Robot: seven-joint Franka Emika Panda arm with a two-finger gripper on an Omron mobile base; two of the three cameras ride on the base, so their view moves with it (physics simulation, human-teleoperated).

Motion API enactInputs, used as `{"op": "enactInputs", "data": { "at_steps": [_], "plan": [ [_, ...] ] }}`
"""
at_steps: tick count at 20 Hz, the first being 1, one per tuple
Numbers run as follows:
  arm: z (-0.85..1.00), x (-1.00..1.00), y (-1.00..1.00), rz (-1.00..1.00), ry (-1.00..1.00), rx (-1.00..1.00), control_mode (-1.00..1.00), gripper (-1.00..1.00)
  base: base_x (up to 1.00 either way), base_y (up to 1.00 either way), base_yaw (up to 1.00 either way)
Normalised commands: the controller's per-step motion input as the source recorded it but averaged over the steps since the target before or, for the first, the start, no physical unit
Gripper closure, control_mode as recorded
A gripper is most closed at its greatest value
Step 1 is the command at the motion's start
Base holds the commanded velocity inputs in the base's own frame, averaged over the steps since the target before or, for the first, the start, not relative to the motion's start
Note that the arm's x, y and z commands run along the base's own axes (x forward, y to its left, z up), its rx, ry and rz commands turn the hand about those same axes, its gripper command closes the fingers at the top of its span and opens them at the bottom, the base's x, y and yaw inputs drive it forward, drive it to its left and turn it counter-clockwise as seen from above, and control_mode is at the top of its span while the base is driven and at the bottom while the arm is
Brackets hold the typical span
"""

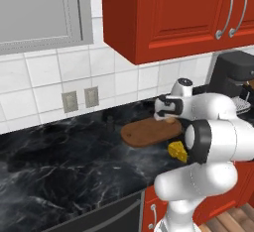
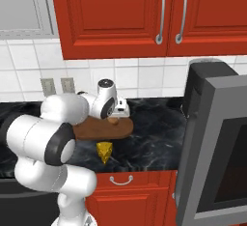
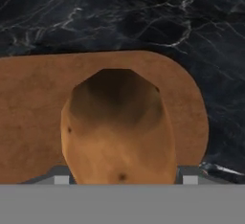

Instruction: Retrieve the reheated potato from the microwave, then place the potato, cheese, and condiment on the cutting board.

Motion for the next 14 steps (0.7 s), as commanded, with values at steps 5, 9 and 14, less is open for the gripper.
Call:
{"op": "enactInputs", "data": {
  "at_steps": [5, 9, 14],
  "plan": [
    [-0.39, 0.39, -0.09, 0.05, 0.00, 0.00, -1.00, 1.00, 0.00, 0.00, 0.00],
    [-0.35, 0.38, -0.06, 0.03, 0.02, 0.00, -1.00, 1.00, 0.00, 0.00, 0.00],
    [-0.32, 0.25, -0.08, 0.01, 0.04, 0.00, -1.00, 1.00, 0.00, 0.00, 0.00]
  ]
}}
